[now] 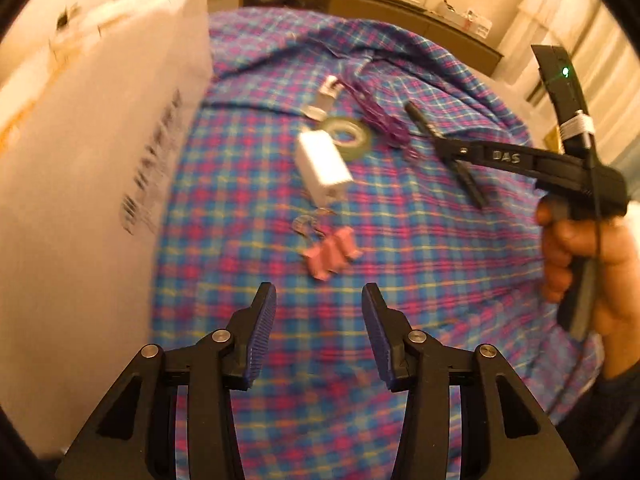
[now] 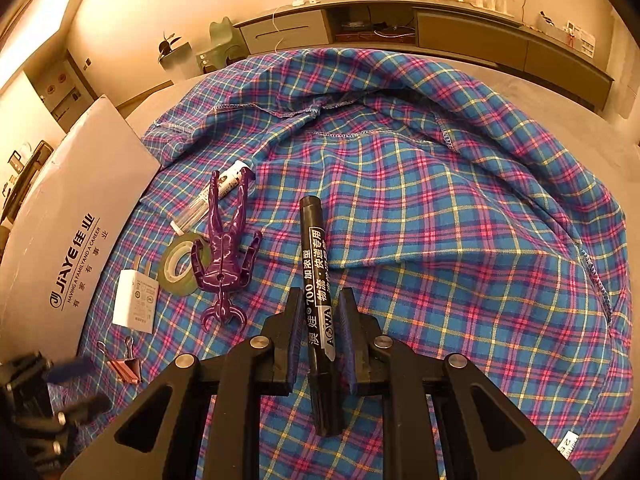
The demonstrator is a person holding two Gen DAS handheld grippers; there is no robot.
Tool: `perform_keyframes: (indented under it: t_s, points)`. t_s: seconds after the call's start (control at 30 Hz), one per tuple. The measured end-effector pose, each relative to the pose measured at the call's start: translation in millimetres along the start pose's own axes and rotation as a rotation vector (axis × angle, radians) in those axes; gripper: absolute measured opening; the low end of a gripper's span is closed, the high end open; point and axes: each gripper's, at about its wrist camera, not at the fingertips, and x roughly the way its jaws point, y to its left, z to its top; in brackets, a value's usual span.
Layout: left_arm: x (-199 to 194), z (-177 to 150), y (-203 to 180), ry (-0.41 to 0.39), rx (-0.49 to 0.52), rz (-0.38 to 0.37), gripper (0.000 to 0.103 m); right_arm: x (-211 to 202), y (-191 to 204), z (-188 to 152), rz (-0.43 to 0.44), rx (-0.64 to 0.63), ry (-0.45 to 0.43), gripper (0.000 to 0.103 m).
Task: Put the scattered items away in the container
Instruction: 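Grasp the black marker with the right tool while the left tool approaches the pink binder clip, then grasp the pink binder clip with the left tool and lift it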
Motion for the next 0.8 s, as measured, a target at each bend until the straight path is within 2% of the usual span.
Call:
perform_keyframes:
  t_s: [0.1,0.27,0.4,0.5,0.57,0.6,0.63,0.8]
  points:
    - [3.4,6.6,-10.6,-0.018,-0.115,-0.003,0.048,-0.5,-0.5,-0.3,-0.001,-0.004,-0.001,0.02]
    - [19.7,14.4,-17.5,0.022,-0.304,0.123,0.048,-0.7,-1.7,0.1,0.004,-0.005,-0.002,0.02]
    - [29.1,17.3,-30.7,-0.003,-0.303,0.222,0.048,-0.5,-0.8,0.4,0.004,-0.01,-0.003,0.02]
    - [30.2,18.4,-26.4,-0.037,-0.326,0.273,0.048,-0.9,-0.8,0.0,0.008,-0.013,-0.005,0.02]
    - [28.6,18.1,-20.9,-0.063,-0.318,0.248,0.047,-1.3,-0.6,-0.1,0.007,-0.015,-0.002,0.02]
    - [27.9,17.0,-19.3,-0.073,-0.298,0.224,0.037,-1.7,-0.8,-0.1,0.008,-0.014,0.001,0.019]
    - [27.0,15.2,-18.0,-0.08,-0.275,0.208,0.035,-1.8,-0.9,-0.5,0.012,-0.01,0.005,0.015]
    - [13.3,0.2,-11.3,-0.118,-0.206,0.144,0.034,-8.7,1.3,-1.8,0.019,-0.004,-0.009,0.015]
